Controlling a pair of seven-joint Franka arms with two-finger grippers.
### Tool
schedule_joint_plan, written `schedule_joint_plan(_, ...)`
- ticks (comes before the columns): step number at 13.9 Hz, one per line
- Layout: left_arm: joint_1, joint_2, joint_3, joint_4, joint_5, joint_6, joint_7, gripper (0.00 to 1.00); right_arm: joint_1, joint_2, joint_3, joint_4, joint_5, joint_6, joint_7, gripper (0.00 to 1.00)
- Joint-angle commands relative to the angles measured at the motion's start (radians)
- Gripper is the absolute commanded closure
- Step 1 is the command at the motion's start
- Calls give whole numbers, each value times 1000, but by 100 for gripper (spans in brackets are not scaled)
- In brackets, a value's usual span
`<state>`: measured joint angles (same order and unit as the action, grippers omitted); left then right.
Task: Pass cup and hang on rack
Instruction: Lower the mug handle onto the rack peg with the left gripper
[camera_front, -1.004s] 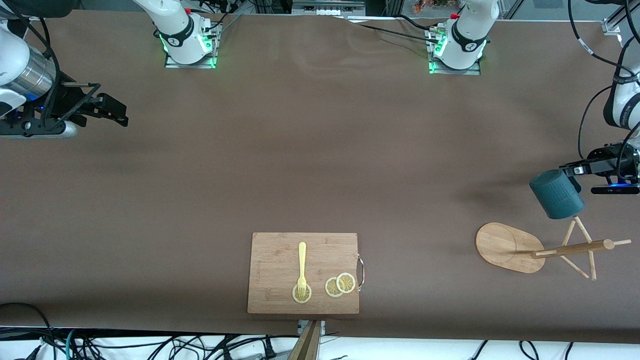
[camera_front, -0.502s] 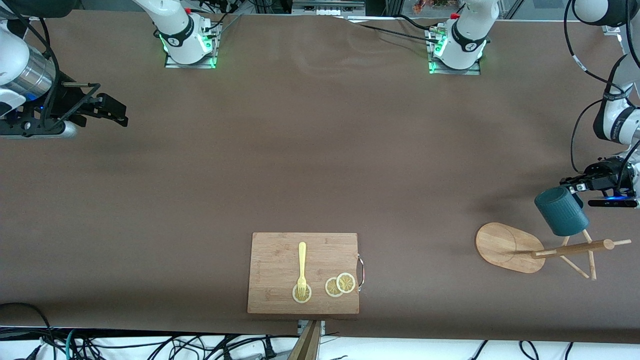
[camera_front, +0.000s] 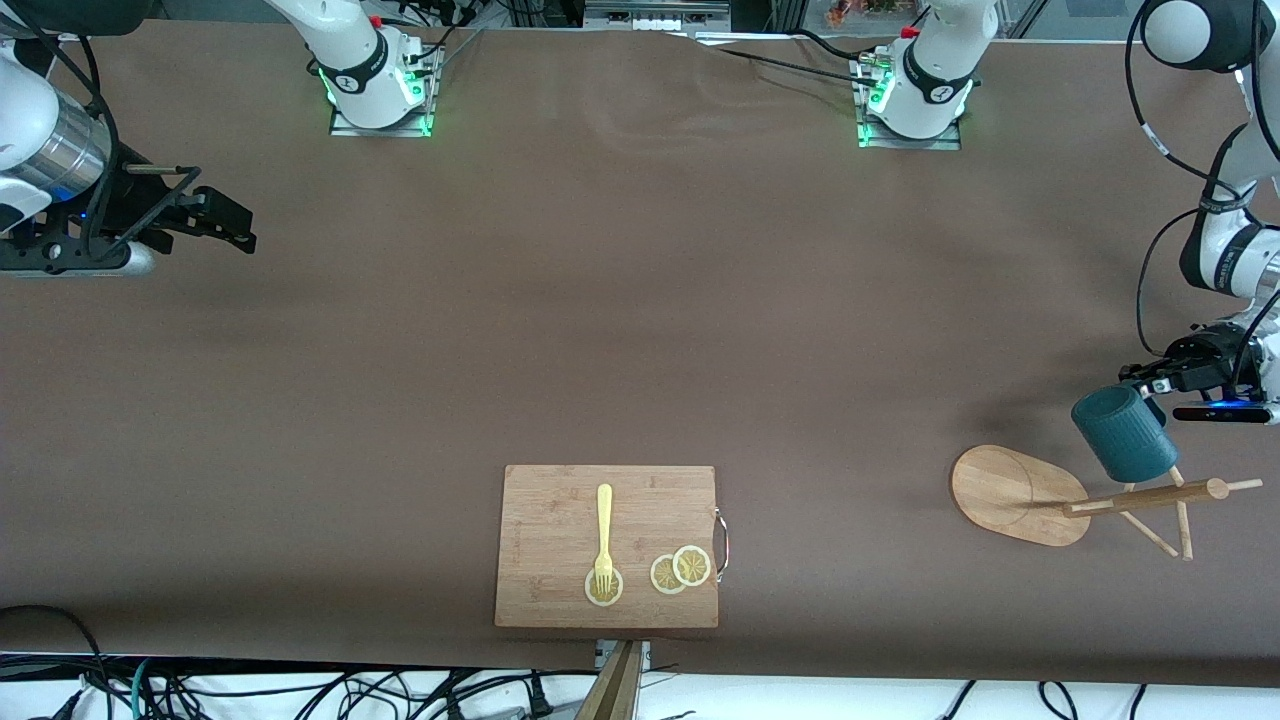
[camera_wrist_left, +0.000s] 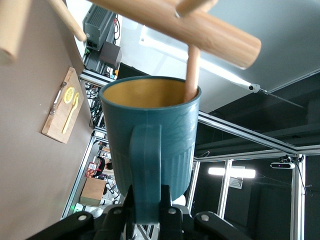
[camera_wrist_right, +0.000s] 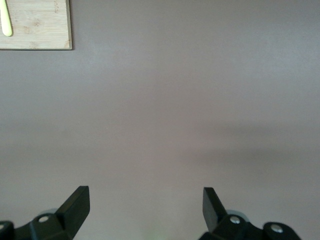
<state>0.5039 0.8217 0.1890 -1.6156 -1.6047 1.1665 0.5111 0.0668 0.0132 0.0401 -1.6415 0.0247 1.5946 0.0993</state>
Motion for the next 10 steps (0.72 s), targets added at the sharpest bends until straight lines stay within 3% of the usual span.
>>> schedule_joint_plan(1, 16, 49, -6, 69, -24, -19, -16, 100, -13, -26, 6, -28, 17, 11, -9, 0)
schedule_joint_plan(5, 25, 80, -6, 77, -26, -19, -11, 99, -13, -24, 6, -28, 17, 13, -9, 0)
schedule_joint_plan(6, 25, 82, -5, 79, -26, -19, -11, 81, -13, -24, 6, -28, 17, 13, -9, 0)
schedule_joint_plan(7, 25, 83, -6, 79, -26, -19, -11, 55, -13, -24, 6, -28, 17, 11, -9, 0)
schedule_joint_plan(8, 25, 83, -6, 77, -26, -19, -11, 42, -13, -24, 6, -28, 17, 13, -9, 0)
schedule_joint_plan(10, 25, 85, -6, 77, -26, -19, -10, 26, -13, -24, 6, -28, 17, 13, -9, 0)
